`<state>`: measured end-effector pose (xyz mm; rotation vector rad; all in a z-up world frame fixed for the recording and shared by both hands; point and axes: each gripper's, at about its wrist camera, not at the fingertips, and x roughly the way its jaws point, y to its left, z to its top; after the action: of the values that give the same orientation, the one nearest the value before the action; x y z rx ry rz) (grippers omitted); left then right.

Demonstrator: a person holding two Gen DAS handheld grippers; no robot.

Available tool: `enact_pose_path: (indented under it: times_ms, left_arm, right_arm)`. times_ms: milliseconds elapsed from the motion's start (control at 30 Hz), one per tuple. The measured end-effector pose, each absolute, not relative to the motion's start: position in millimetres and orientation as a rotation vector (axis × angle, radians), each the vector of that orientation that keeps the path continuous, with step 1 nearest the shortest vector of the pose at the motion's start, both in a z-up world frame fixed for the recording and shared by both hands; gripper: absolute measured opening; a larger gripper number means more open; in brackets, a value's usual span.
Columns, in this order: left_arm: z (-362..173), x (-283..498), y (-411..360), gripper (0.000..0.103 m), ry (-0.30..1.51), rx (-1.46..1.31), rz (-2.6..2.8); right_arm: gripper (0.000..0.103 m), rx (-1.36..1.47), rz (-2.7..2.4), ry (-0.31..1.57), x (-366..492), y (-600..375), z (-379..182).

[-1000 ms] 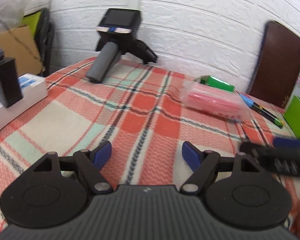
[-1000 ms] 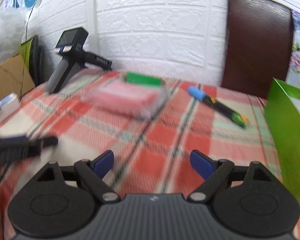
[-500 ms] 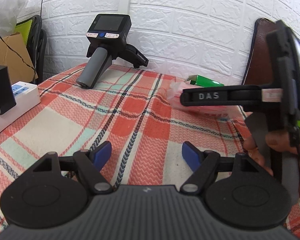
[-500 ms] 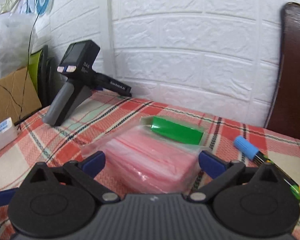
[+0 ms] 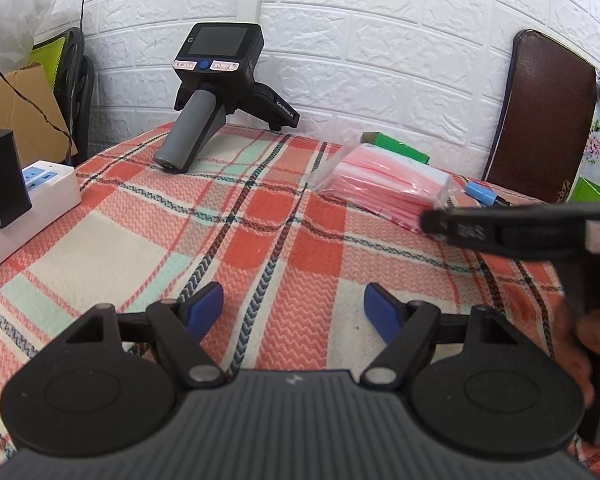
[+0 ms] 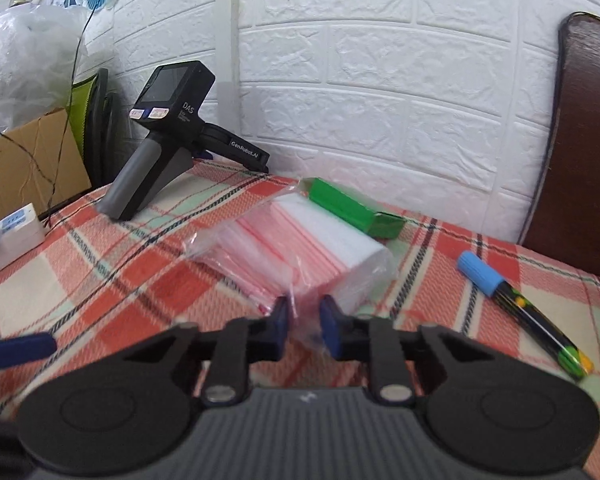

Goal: Organize objects
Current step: 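Reach the right gripper to the pink plastic bag and grasp it, then carry the pink bag with the right gripper into the green box and release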

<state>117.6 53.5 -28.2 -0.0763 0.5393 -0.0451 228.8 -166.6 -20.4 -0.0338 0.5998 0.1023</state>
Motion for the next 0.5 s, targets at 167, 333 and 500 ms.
enact_pose_path:
  times_ms: [167, 333, 500]
  left_arm:
    - [-29, 120, 54, 0.080, 0.555, -0.079, -0.044]
    - [-30, 123, 57, 0.083, 0.575, -0.099, -0.046]
    - [-30, 124, 58, 0.086, 0.588, -0.112, -0.055]
  right_arm:
    - [0.004, -0.013, 0.089, 0.611, 184, -179, -18]
    - [0.004, 0.016, 0.092, 0.626, 111, -195, -15]
    - [0.004, 0.016, 0.064, 0.656, 14, -214, -14]
